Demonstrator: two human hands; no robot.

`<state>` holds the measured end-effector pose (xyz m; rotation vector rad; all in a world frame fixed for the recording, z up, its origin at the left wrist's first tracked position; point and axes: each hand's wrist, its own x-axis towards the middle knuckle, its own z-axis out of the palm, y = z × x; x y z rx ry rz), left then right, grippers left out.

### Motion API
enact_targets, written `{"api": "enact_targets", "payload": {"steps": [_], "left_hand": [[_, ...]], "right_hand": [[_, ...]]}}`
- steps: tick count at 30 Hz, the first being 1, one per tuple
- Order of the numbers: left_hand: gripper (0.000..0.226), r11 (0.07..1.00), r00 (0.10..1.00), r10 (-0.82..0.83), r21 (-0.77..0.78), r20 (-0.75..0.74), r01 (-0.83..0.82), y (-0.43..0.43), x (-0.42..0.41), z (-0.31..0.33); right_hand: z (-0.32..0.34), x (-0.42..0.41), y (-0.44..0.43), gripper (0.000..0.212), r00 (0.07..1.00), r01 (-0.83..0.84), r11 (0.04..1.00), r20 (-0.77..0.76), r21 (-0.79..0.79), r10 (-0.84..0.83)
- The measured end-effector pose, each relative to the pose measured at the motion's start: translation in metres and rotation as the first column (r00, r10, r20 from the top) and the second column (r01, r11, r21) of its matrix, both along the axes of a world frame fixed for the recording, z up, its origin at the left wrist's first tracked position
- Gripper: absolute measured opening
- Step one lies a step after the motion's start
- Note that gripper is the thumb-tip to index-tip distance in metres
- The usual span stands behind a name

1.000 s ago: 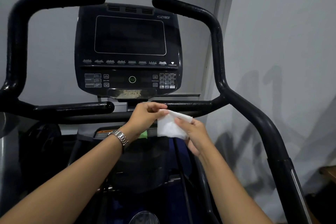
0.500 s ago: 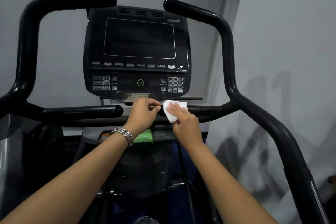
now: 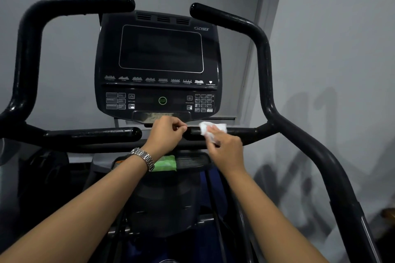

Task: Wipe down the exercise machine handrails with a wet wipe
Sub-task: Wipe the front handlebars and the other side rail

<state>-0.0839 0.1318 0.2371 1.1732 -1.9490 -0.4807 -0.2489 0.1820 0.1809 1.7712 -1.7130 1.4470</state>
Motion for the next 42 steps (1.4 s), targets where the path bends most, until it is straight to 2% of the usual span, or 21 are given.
{"api": "enact_targets", "payload": {"steps": [3,6,8,13,17,19,22,24,26,28,30,33,35,42], "left_hand": [[0.012,1.000,1.000,0.004,0.001,-0.002,-0.004,0.000,-0.001,0.000],[0.013,1.000,1.000,0.012,-0.013,-0.005,-0.012,0.000,-0.002,0.000],[0.012,1.000,1.000,0.007,-0.015,0.003,-0.007,0.000,-0.002,0.000],[0.011,1.000,1.000,-0.009,-0.015,-0.016,0.009,0.001,-0.003,-0.003],[0.012,1.000,0.998,-0.012,-0.023,-0.060,0.011,0.001,-0.003,-0.005],[0.012,0.999,0.998,-0.025,-0.024,-0.061,0.023,0.001,-0.003,-0.006],[0.009,0.999,0.998,-0.042,-0.037,-0.051,0.040,0.001,-0.003,-0.007],[0.006,0.996,0.999,-0.042,-0.075,-0.010,0.041,0.001,-0.004,-0.008],[0.003,0.984,0.998,-0.037,-0.172,0.053,0.045,0.002,-0.005,-0.012],[0.015,0.943,0.989,-0.049,-0.321,0.139,0.092,0.004,-0.007,-0.018],[0.020,0.899,0.974,-0.064,-0.410,0.217,0.150,0.004,-0.009,-0.021],[0.019,0.877,0.963,-0.054,-0.448,0.265,0.172,0.003,-0.011,-0.022],[0.019,0.871,0.965,-0.050,-0.461,0.257,0.168,0.002,-0.012,-0.021],[0.017,0.864,0.972,-0.030,-0.483,0.235,0.143,0.003,-0.016,-0.017]], "right_hand": [[0.009,0.001,-0.007,0.036,0.999,0.031,0.998,0.034,0.051,-0.033],[0.002,0.023,-0.010,0.030,0.997,-0.073,0.997,-0.038,0.006,0.074],[-0.010,0.015,-0.006,0.038,0.991,-0.121,0.992,-0.058,-0.041,0.119],[-0.008,-0.011,-0.007,0.037,0.999,0.021,0.992,0.045,-0.126,-0.015],[-0.012,0.011,-0.003,0.037,0.988,-0.095,0.994,-0.125,-0.054,0.087],[-0.017,-0.002,-0.001,0.032,0.981,-0.067,0.997,-0.187,-0.046,0.057],[-0.021,-0.020,-0.004,0.027,0.992,0.044,0.997,-0.115,-0.070,-0.052],[-0.021,-0.012,-0.005,0.027,0.996,0.034,0.996,-0.077,-0.087,-0.041],[-0.022,0.004,-0.005,0.028,0.992,-0.029,0.994,-0.124,-0.107,0.015],[-0.024,0.007,-0.005,0.022,0.982,-0.078,0.987,-0.179,-0.139,0.053],[-0.026,-0.008,-0.005,0.017,0.986,-0.043,0.986,-0.166,-0.164,0.016],[-0.026,-0.036,-0.002,0.030,0.994,0.071,0.985,-0.067,-0.155,-0.082],[-0.022,-0.038,-0.002,0.033,0.992,0.100,0.983,-0.058,-0.157,-0.110],[-0.019,-0.022,-0.010,0.021,0.977,-0.014,0.989,-0.214,-0.149,-0.018]]}}
